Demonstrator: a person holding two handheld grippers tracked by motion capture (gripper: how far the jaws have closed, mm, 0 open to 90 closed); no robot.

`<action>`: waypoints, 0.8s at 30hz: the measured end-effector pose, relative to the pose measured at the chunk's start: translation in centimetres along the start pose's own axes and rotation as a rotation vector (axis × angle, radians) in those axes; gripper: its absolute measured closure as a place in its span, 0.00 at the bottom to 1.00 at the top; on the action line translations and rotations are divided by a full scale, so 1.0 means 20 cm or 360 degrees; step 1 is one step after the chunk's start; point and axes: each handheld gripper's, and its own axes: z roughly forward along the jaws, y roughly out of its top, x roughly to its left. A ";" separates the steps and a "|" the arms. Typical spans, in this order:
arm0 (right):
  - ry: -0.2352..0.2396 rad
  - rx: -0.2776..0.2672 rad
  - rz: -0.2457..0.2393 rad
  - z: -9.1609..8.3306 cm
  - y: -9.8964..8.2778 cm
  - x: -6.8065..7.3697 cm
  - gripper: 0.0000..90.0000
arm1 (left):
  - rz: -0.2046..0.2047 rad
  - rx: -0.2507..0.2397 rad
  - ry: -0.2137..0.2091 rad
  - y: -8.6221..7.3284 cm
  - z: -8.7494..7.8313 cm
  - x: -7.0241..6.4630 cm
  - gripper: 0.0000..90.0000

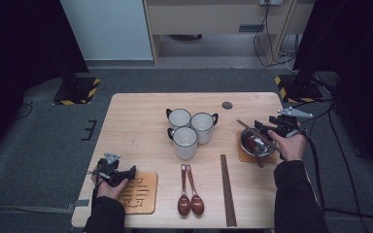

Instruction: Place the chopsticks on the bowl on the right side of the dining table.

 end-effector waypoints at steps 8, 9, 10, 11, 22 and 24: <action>0.0018 0.0024 0.0012 0.08 0.01 0.02 0.35 | 0.0000 0.0000 0.0000 0.00 0.00 0.00 0.06; 0.0023 0.0030 0.0012 0.09 0.00 0.02 0.35 | 0.0000 0.0000 0.0000 0.00 0.00 0.00 0.06; 0.0023 0.0037 0.0010 0.10 0.00 0.03 0.35 | 0.0000 0.0000 0.0000 0.00 0.00 0.00 0.06; 0.0023 0.0047 0.0005 0.11 0.00 0.03 0.35 | 0.0000 0.0000 0.0000 0.00 0.00 0.00 0.06; 0.0048 0.0175 -0.0004 0.21 -0.06 0.06 0.35 | 0.0000 0.0000 -0.0001 0.00 0.00 0.00 0.06; 0.0045 0.0192 -0.0004 0.22 -0.06 0.06 0.35 | 0.0000 0.0000 0.0000 0.00 0.00 0.00 0.06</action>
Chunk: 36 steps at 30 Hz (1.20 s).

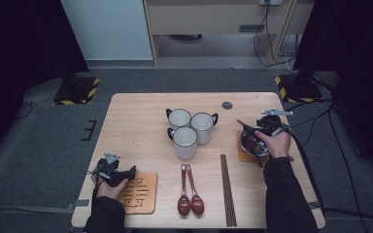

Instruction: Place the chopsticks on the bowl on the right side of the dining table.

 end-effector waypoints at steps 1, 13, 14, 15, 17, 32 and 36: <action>0.0000 0.0008 -0.0007 0.01 0.00 0.00 0.35 | 0.0000 0.0000 0.0000 0.00 0.00 0.00 0.06; -0.0017 0.0100 -0.0008 0.07 -0.03 -0.01 0.34 | 0.0000 0.0000 0.0000 0.00 0.00 0.00 0.06; -0.0020 0.0103 -0.0006 0.08 -0.04 -0.01 0.34 | 0.0000 0.0000 0.0000 0.00 0.00 0.00 0.06; -0.0024 0.0108 -0.0002 0.08 -0.04 -0.01 0.34 | 0.0000 0.0000 0.0000 0.00 0.00 0.00 0.06; -0.0030 0.0127 0.0000 0.09 -0.05 -0.01 0.34 | 0.0000 0.0000 0.0000 0.00 0.00 0.00 0.06; 0.0025 0.0200 -0.0029 0.09 -0.07 0.00 0.35 | 0.0000 0.0000 0.0000 0.00 0.00 0.00 0.06; 0.0056 0.0221 -0.0037 0.08 -0.08 0.01 0.35 | 0.0000 0.0000 0.0000 0.00 0.00 0.00 0.06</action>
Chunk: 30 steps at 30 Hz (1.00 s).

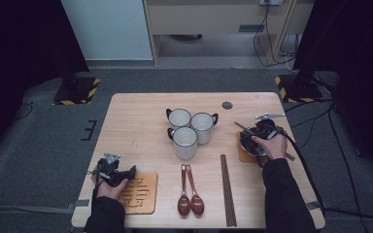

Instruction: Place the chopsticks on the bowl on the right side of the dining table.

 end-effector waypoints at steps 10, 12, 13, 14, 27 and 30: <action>0.0065 0.0061 -0.0064 -0.01 -0.03 0.05 0.35 | 0.0000 0.0000 0.0000 0.00 0.00 0.00 0.06; 0.0073 0.0071 -0.0079 -0.01 -0.03 0.06 0.36 | 0.0000 0.0000 0.0000 0.00 0.00 0.00 0.06; 0.0075 0.0072 -0.0088 -0.02 -0.03 0.06 0.36 | 0.0000 0.0000 0.0000 0.00 0.00 0.00 0.06; 0.0080 0.0074 -0.0093 -0.02 -0.03 0.06 0.36 | 0.0000 0.0000 0.0000 0.00 0.00 0.00 0.06; 0.0122 0.0097 -0.0134 -0.06 -0.05 0.08 0.38 | 0.0000 0.0000 0.0001 0.00 0.00 0.00 0.06; 0.0123 0.0064 -0.0129 -0.09 -0.05 0.08 0.37 | 0.0000 0.0000 0.0001 0.00 0.00 0.00 0.06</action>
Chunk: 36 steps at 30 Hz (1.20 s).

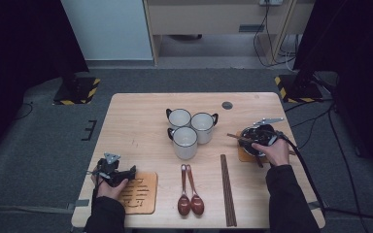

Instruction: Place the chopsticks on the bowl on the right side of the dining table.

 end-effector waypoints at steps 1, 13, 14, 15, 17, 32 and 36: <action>-0.0003 -0.0022 0.0001 -0.01 0.00 0.00 0.37 | 0.0000 0.0000 0.0000 0.00 0.00 0.00 0.06; -0.0067 -0.0204 0.0013 -0.21 -0.05 -0.01 0.43 | 0.0000 0.0000 0.0000 0.00 0.00 0.00 0.06; -0.0071 -0.0212 0.0011 -0.23 -0.06 -0.02 0.44 | 0.0000 0.0000 0.0000 0.00 0.00 0.00 0.06; -0.0074 -0.0220 0.0019 -0.24 -0.07 -0.02 0.44 | 0.0000 0.0000 0.0000 0.00 0.00 0.00 0.06; -0.0081 -0.0233 0.0029 -0.27 -0.10 -0.03 0.46 | 0.0000 0.0000 0.0000 0.00 0.00 0.00 0.06; -0.0212 -0.0251 0.0134 -0.36 -0.29 -0.14 0.59 | 0.0000 0.0000 0.0000 0.00 0.00 0.00 0.06; -0.0243 -0.0230 0.0144 -0.38 -0.31 -0.16 0.65 | 0.0000 0.0000 0.0001 0.00 0.00 0.00 0.06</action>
